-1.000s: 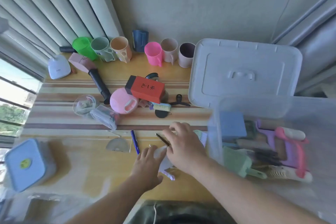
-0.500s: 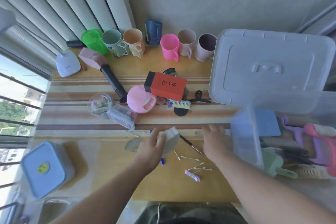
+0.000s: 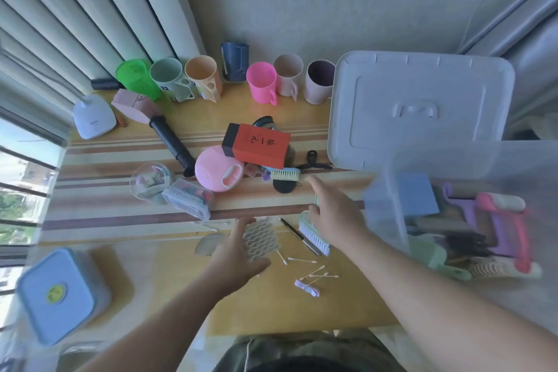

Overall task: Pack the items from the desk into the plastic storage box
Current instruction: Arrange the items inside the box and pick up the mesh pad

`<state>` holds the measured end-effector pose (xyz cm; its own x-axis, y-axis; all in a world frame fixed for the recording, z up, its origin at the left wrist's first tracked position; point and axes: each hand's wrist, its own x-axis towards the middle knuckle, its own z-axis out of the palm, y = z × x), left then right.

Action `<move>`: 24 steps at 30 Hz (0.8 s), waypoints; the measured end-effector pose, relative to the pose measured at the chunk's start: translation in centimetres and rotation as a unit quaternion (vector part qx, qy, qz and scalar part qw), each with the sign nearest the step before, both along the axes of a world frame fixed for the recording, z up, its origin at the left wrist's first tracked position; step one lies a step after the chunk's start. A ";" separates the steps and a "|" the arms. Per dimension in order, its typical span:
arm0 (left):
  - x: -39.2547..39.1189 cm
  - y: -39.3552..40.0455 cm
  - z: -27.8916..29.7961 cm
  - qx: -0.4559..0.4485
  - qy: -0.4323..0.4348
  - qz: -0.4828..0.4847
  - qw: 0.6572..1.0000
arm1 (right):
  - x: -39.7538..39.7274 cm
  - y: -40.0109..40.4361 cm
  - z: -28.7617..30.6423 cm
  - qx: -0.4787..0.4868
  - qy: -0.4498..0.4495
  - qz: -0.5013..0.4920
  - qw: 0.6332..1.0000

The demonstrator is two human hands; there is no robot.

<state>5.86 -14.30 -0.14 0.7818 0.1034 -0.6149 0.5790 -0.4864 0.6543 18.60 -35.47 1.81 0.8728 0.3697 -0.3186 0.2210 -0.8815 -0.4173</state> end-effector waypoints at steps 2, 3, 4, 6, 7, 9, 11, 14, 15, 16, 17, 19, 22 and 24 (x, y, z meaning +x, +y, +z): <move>0.4 -0.4 0.5 0.016 -0.026 0.005 1.000 | 0.3 -0.5 2.4 0.068 -0.017 -0.003 0.998; 0.8 -0.6 1.0 0.026 -0.041 0.014 0.999 | 0.5 -1.0 3.4 0.090 -0.025 -0.011 0.996; 1.3 -0.9 1.6 0.041 -0.058 0.022 0.997 | 0.6 -1.6 4.7 0.121 -0.028 -0.028 0.992; 2.6 -1.8 3.0 0.061 -0.102 0.041 0.992 | 0.7 -3.5 7.1 0.184 -0.008 -0.075 0.980; 3.4 -2.6 3.9 0.061 -0.123 0.047 0.989 | 0.8 -4.7 8.2 0.205 0.002 -0.099 0.974; 5.0 -4.3 5.8 0.047 -0.159 0.050 0.985 | 1.0 -7.5 9.7 0.243 0.030 -0.146 0.959; 6.7 -6.4 7.9 0.041 -0.205 0.036 0.977 | 1.2 -10.9 10.1 0.292 0.068 -0.197 0.933; 8.5 -10.3 10.4 0.051 -0.278 -0.015 0.959 | 1.1 -16.6 9.9 0.340 0.099 -0.241 0.904; 9.0 -11.8 11.3 0.047 -0.297 -0.033 0.953 | 1.0 -18.5 9.9 0.339 0.105 -0.246 0.902; 9.4 -13.5 12.0 0.042 -0.310 -0.049 0.948 | 0.7 -20.1 10.1 0.337 0.112 -0.245 0.902; 9.7 -15.2 12.6 0.037 -0.322 -0.065 0.944 | 0.4 -21.7 10.3 0.328 0.118 -0.231 0.909; 10.4 -18.8 13.3 0.038 -0.329 -0.093 0.939 | -0.2 -24.8 10.7 0.288 0.117 -0.194 0.931; 11.4 -23.7 13.2 0.052 -0.319 -0.133 0.937 | -0.3 -29.5 10.6 0.283 0.125 -0.173 0.935; 12.0 -26.5 12.6 0.082 -0.310 -0.181 0.930 | 0.2 -32.7 10.4 0.288 0.134 -0.190 0.929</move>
